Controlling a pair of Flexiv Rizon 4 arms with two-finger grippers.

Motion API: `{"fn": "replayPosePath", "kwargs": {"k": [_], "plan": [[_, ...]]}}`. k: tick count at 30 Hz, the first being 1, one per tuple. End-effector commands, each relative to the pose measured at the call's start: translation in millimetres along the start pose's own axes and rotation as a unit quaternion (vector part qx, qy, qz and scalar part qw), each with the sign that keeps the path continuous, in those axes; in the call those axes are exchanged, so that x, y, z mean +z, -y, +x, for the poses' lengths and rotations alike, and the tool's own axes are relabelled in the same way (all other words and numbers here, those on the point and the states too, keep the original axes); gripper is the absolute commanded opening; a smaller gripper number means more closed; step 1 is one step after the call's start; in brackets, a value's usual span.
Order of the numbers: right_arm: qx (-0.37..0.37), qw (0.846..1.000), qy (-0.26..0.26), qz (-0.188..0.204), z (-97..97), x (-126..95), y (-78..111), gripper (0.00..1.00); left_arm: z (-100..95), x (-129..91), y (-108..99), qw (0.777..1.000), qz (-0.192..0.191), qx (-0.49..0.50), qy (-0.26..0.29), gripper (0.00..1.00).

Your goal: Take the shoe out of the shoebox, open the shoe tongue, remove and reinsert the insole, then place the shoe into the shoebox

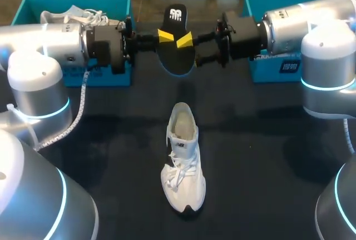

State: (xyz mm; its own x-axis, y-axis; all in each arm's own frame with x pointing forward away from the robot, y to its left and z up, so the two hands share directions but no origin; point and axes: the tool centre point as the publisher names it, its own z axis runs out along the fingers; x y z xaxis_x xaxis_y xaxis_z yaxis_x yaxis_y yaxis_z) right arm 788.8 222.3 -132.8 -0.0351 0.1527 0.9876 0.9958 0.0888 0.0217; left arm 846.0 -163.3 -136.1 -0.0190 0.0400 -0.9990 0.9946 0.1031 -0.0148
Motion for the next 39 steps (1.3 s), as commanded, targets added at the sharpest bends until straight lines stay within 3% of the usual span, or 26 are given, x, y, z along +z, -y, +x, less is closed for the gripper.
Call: {"fn": "replayPosePath", "kwargs": {"k": [1,4,9,22,31,36,39], "plan": [[-0.001,1.000,0.001,0.002,-0.3,0.3,-3.6,0.62,1.0,0.6,1.2,1.000,0.008,0.004,-0.004,0.00],[0.000,1.000,0.002,0.001,-0.1,-0.5,-5.1,0.57,1.3,0.5,2.1,1.000,0.009,0.006,-0.004,0.00],[0.003,1.000,0.001,0.000,-1.8,-0.4,-4.2,0.41,-0.6,-0.1,-0.4,1.000,-0.001,0.011,0.001,0.00],[0.007,1.000,0.008,0.006,0.1,5.3,-5.1,0.39,0.5,5.2,-1.2,1.000,-0.010,0.020,-0.004,0.00],[0.007,1.000,0.006,0.006,-1.5,5.7,-5.4,0.27,-0.3,4.3,-1.4,1.000,-0.012,0.022,-0.003,0.00],[0.006,1.000,0.003,0.005,-1.8,5.9,-5.7,0.26,-0.4,3.9,-1.0,1.000,-0.012,0.024,-0.003,0.00],[0.006,1.000,0.001,0.005,-2.1,6.1,-5.8,0.15,-0.5,3.7,-0.9,1.000,-0.014,0.026,-0.003,0.00]]}}
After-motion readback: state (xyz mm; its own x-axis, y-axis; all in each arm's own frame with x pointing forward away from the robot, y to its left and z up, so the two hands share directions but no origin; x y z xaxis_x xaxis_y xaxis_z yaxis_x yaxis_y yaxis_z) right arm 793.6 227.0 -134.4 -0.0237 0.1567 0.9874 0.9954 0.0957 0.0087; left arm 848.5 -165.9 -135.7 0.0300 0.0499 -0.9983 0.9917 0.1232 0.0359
